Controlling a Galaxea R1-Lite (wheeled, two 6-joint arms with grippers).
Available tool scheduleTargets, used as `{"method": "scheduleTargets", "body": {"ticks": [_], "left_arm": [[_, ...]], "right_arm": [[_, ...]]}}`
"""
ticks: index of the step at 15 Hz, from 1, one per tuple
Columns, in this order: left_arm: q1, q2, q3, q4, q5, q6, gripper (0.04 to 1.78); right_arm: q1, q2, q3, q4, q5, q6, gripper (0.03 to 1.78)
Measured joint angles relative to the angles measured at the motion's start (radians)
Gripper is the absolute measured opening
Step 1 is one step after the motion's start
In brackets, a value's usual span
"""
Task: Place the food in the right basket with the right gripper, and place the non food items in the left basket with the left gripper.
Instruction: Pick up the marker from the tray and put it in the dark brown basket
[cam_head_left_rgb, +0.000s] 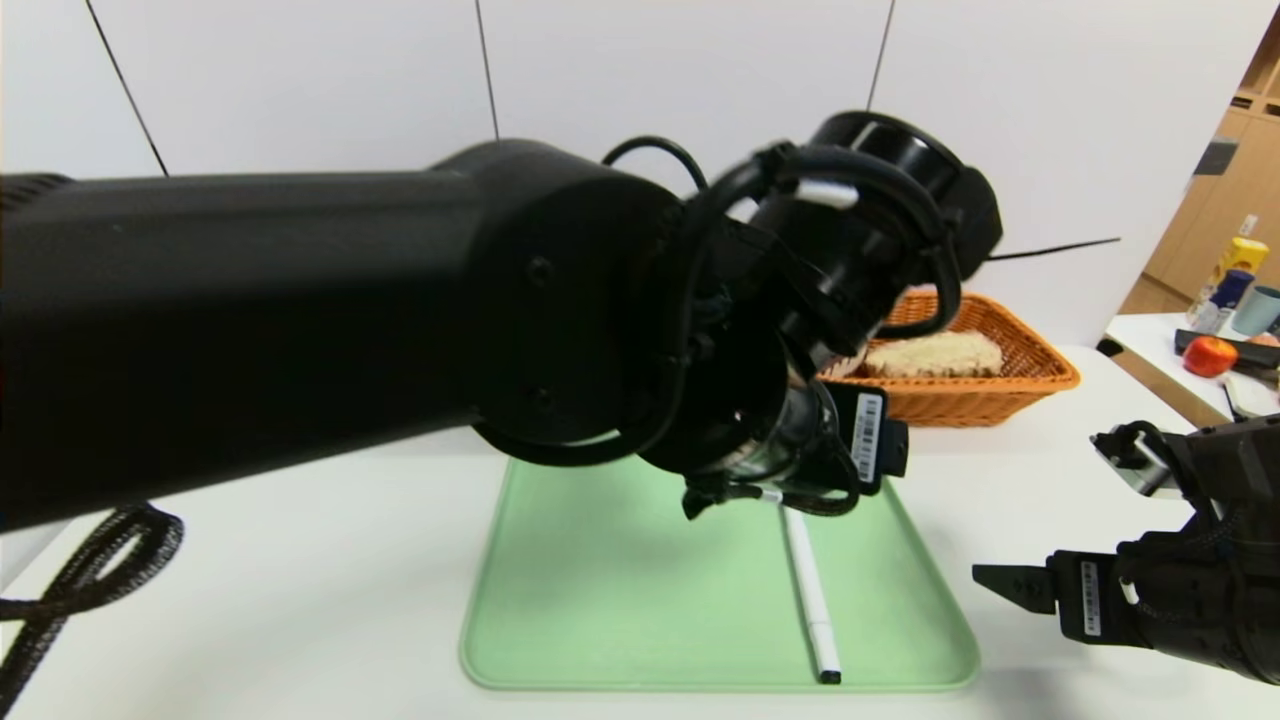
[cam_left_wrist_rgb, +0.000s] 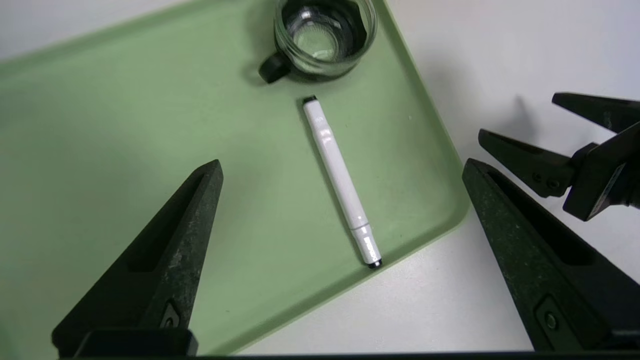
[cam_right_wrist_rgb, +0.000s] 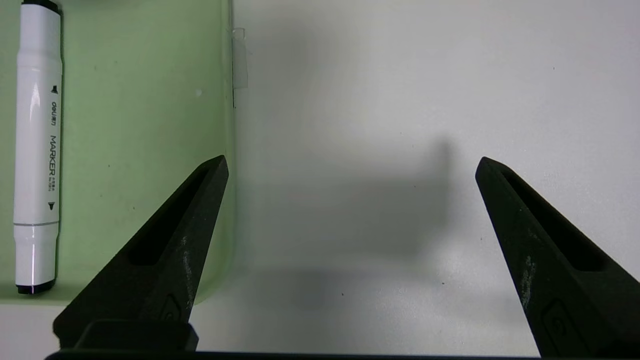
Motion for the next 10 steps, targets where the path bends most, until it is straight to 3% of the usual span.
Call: {"method": "scheduleTargets", "body": {"ticks": [6,10], "left_arm": [[-0.04,0.114,-0.006,0.004,-0.001,-0.183,1.69],[-0.043,0.167,-0.007,0.058,0.032,-0.216,1.69]], "right_arm": [[-0.001,0.032,-0.002,-0.064,-0.012,-0.002,1.71],[-0.01,0.04,-0.015,-0.139,-0.063,-0.001,1.71]]}}
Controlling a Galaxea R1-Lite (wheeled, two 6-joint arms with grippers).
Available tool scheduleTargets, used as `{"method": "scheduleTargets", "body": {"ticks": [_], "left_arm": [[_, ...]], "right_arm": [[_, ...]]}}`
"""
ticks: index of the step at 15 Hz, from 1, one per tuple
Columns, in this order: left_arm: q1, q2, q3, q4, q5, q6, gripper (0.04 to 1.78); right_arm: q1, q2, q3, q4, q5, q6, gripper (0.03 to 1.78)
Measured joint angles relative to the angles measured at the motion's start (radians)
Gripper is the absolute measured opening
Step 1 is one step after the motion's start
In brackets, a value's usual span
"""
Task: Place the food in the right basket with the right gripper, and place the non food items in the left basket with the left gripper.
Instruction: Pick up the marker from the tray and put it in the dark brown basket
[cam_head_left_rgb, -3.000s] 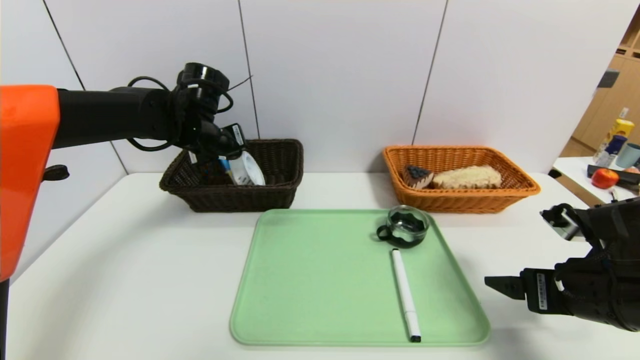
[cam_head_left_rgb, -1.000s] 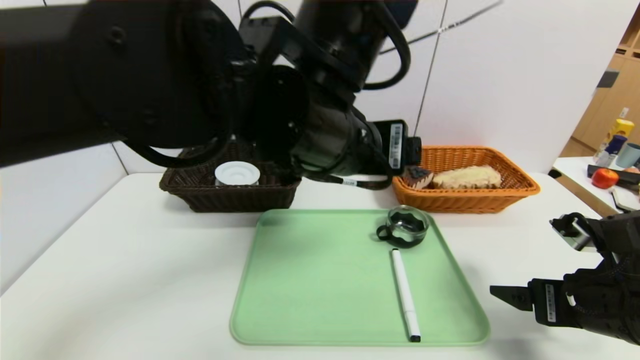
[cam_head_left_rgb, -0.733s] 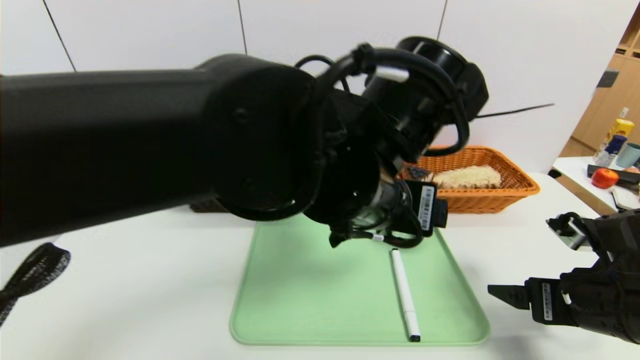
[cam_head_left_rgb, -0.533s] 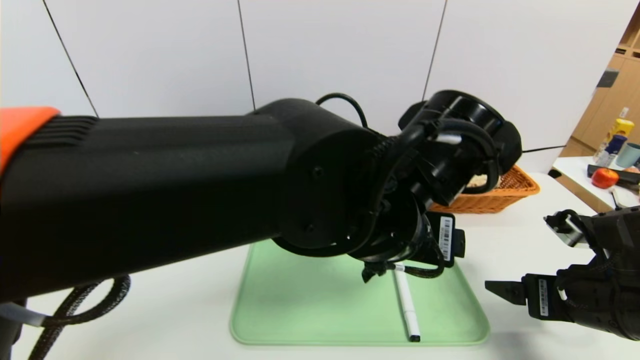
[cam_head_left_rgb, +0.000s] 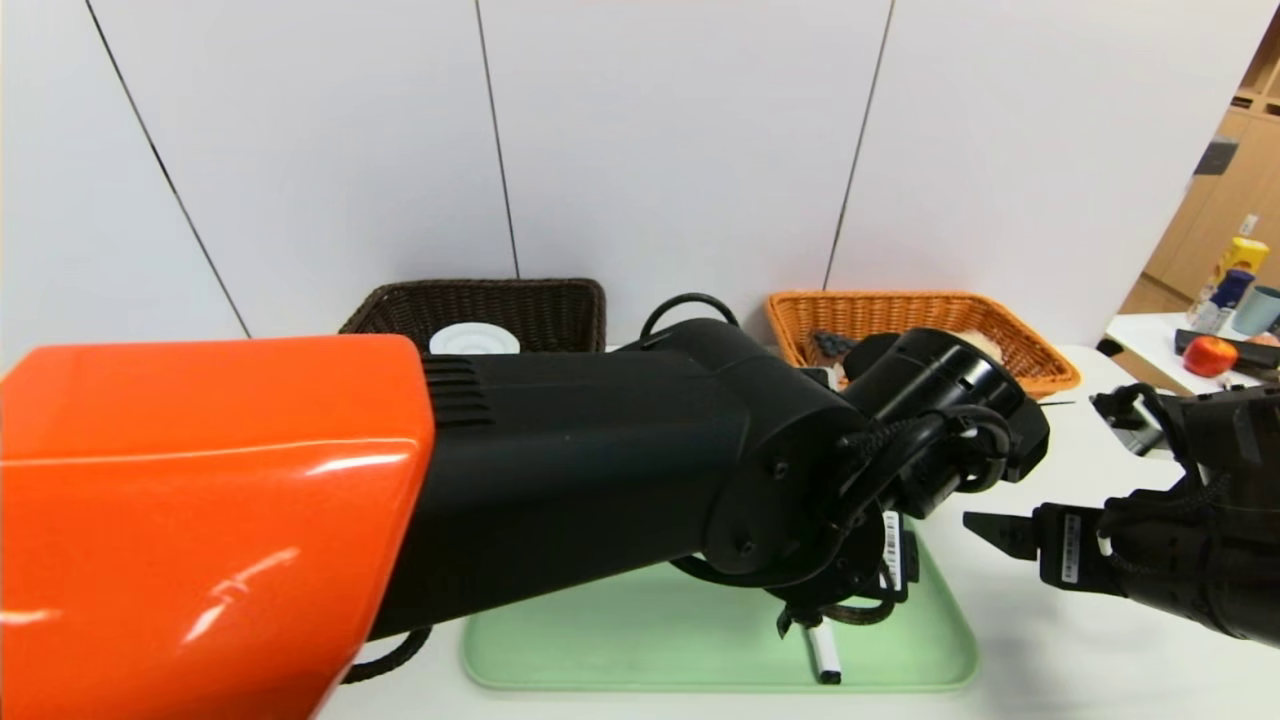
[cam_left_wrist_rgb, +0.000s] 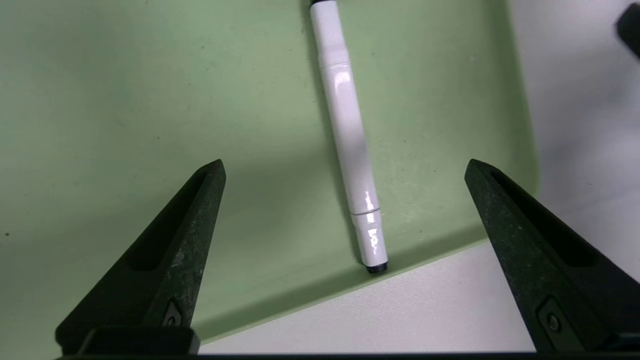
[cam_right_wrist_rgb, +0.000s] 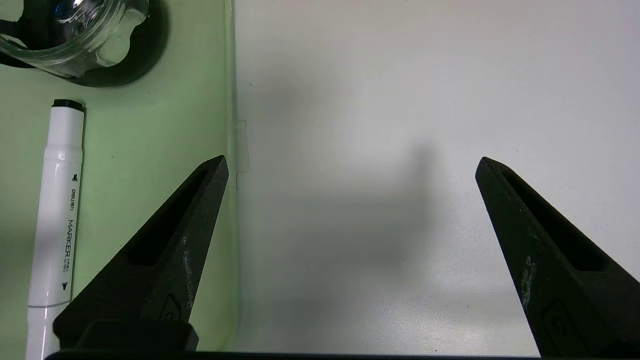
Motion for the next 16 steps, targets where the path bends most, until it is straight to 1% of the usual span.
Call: {"method": "scheduleTargets", "body": {"ticks": [4,6,9,11,14,16], "left_arm": [[-0.008,0.039,0.0,0.016,0.019,-0.006,1.69],[-0.029,0.059,0.0,0.004,0.057,-0.001,1.69],[-0.043,0.079,-0.001,-0.003,0.065,0.008,1.69],[-0.047,0.089,-0.001,-0.01,0.084,0.035,1.69],[-0.047,0.104,-0.001,-0.054,0.132,0.086,1.69],[-0.048,0.115,-0.001,-0.057,0.134,0.09,1.69]], "right_arm": [[-0.001,0.005,0.001,0.001,-0.001,0.001,1.71],[-0.002,0.01,0.003,0.0,-0.001,0.004,1.71],[-0.002,0.016,0.003,0.0,0.0,0.014,1.71],[0.0,0.018,0.003,0.0,0.0,0.014,1.71],[0.003,0.019,0.003,0.0,0.0,0.015,1.71],[0.005,0.018,0.008,-0.001,0.0,0.016,1.71]]}}
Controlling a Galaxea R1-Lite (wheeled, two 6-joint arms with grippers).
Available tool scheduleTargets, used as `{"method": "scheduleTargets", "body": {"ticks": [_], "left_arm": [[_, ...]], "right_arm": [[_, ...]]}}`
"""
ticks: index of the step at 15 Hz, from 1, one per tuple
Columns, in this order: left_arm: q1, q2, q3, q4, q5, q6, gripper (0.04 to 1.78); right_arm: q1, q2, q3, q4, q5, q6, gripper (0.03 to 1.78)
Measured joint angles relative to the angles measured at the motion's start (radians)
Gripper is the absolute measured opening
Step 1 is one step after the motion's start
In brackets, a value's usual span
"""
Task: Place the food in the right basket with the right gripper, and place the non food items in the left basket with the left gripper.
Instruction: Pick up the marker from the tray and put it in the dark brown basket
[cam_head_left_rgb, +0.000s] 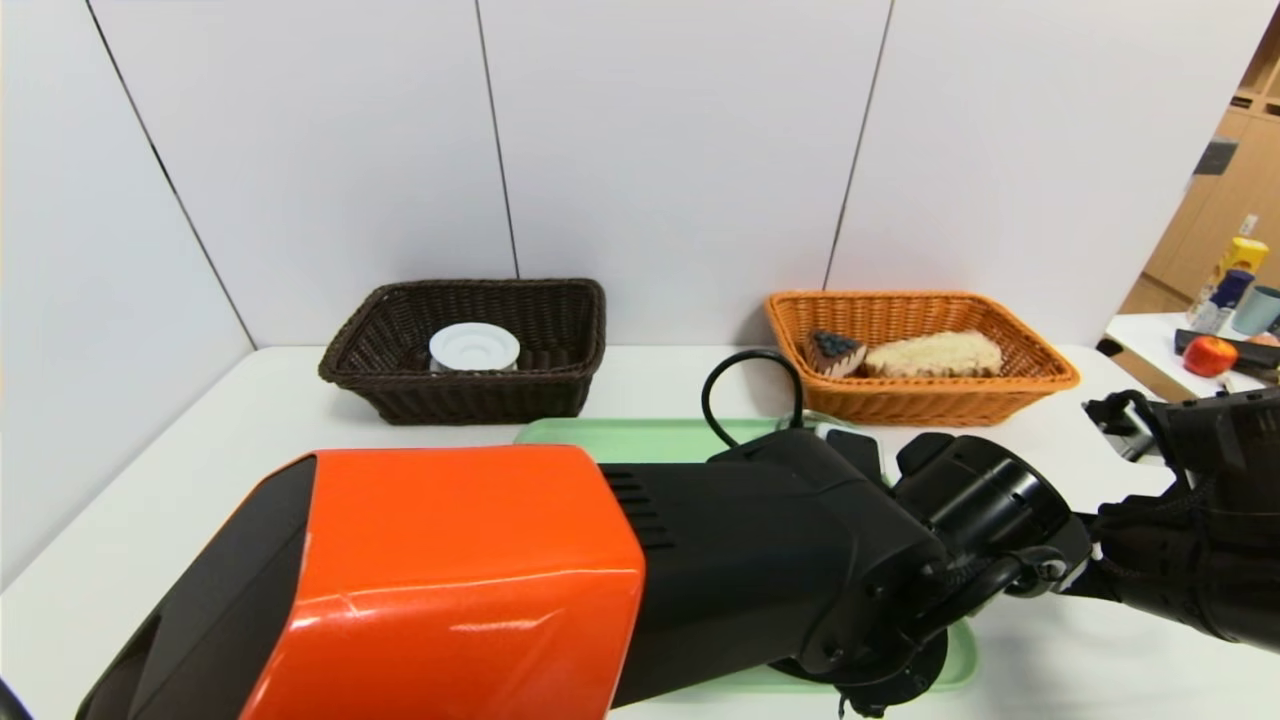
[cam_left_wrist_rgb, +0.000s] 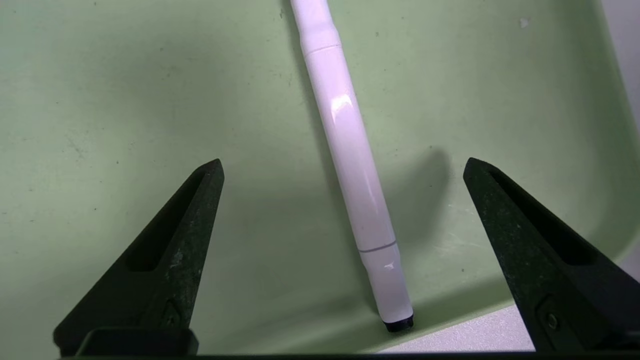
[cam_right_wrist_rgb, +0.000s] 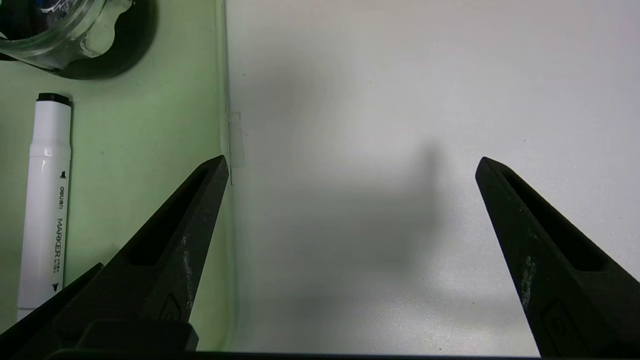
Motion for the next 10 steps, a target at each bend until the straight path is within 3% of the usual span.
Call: {"method": "scheduleTargets", "body": {"ticks": [4,10], "left_arm": [[0.0,0.02,0.0,-0.019,0.0,-0.001,1.69],[0.001,0.03,0.001,-0.028,-0.007,-0.009,0.9]], "right_arm": [[0.001,-0.003,0.014,0.0,0.0,0.0,1.71],[0.002,-0.015,0.027,0.0,0.0,0.0,1.71]]}}
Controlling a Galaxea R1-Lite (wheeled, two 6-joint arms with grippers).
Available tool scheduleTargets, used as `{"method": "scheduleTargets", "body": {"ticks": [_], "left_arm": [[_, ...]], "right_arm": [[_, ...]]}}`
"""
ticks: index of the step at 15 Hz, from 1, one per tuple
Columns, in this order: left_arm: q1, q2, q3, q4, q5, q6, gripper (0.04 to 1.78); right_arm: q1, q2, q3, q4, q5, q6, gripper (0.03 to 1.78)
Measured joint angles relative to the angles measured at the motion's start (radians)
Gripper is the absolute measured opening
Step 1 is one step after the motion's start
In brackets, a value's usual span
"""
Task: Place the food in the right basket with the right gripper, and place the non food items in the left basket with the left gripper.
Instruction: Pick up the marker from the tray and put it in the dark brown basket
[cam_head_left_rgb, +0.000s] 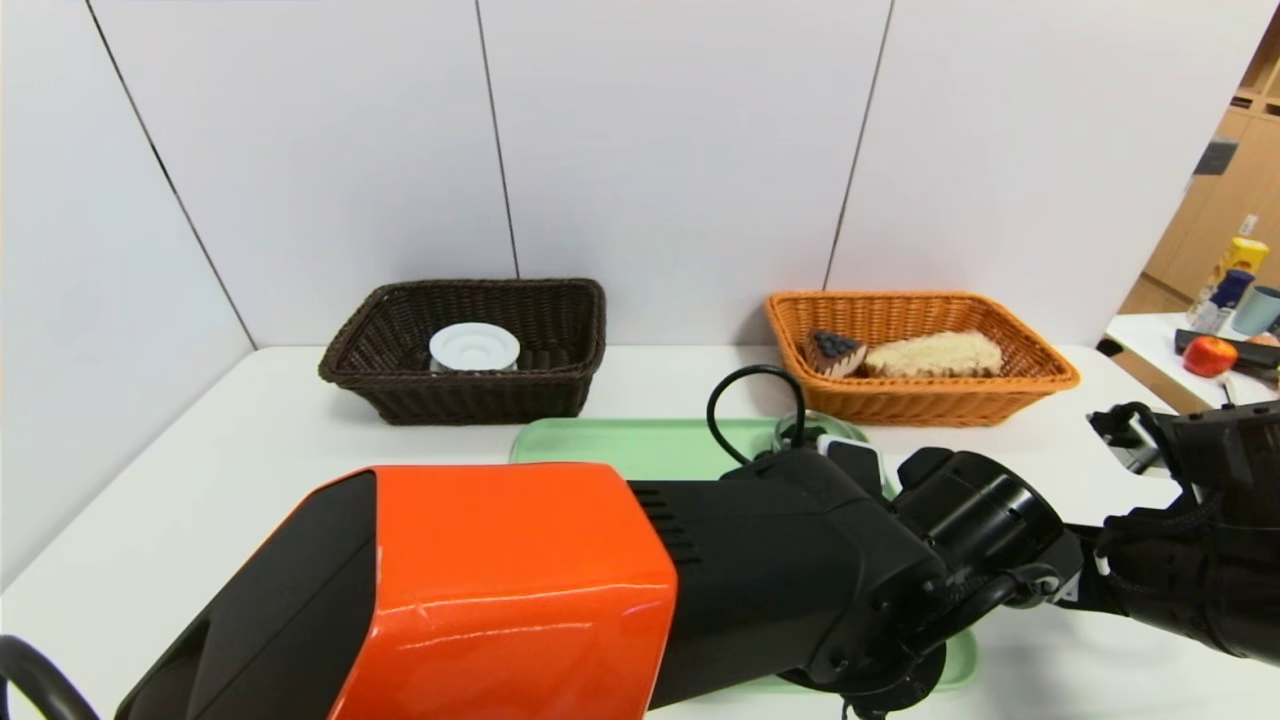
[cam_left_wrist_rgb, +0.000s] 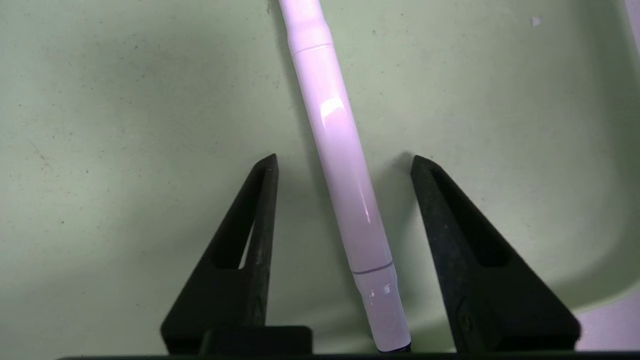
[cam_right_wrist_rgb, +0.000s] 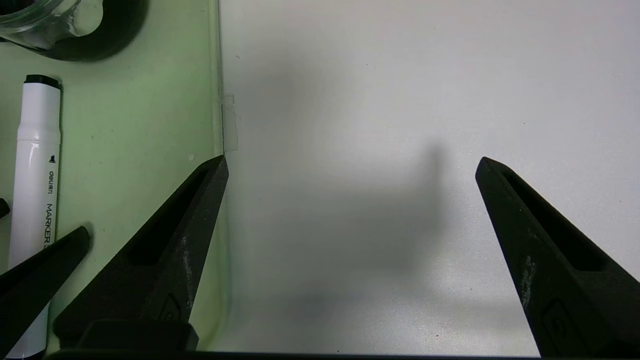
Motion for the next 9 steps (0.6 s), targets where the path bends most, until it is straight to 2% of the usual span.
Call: {"method": "scheduleTargets", "body": {"ticks": [2,3,9], "left_arm": [[0.0,0.0,0.0,0.001,-0.002,-0.002,0.69],[0.0,0.0,0.0,0.003,-0.003,-0.008,0.19],[0.006,-0.007,0.001,0.014,-0.005,-0.029,0.16]], "right_arm": [[0.0,-0.004,0.006,0.0,0.0,0.0,1.71],[0.0,-0.006,0.009,0.0,0.0,0.0,1.71],[0.0,-0.016,0.027,-0.001,0.003,0.002,1.71]]}}
